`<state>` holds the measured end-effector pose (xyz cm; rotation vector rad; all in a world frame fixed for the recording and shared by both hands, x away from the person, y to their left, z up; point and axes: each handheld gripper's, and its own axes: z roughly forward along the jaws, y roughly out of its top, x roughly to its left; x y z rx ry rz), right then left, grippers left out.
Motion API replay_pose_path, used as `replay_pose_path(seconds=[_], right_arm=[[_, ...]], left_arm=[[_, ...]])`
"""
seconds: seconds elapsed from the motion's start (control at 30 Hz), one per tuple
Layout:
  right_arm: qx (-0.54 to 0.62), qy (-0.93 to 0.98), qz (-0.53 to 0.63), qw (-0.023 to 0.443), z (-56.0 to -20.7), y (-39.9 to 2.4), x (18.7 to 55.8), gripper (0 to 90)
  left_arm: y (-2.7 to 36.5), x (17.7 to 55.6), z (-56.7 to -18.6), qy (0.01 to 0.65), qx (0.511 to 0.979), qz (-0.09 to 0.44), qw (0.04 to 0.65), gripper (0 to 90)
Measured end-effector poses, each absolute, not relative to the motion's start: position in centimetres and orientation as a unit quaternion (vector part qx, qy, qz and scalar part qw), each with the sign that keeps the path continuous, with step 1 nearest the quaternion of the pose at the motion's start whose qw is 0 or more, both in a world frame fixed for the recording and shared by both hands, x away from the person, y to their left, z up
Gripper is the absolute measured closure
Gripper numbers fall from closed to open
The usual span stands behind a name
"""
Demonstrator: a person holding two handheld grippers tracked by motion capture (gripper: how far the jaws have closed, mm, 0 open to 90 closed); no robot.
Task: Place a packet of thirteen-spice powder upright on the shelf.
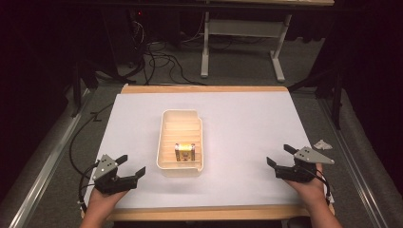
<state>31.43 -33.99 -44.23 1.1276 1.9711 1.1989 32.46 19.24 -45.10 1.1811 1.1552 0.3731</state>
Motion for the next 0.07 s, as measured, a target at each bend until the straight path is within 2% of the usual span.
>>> replay_pose_path(seconds=[0.07], right_arm=[[0.407,0.745,0.458,0.263,-44.35,-33.71,31.51,19.3]], left_arm=[[19.26,32.44,-45.12,0.511,0.523,0.165,0.662,16.1]])
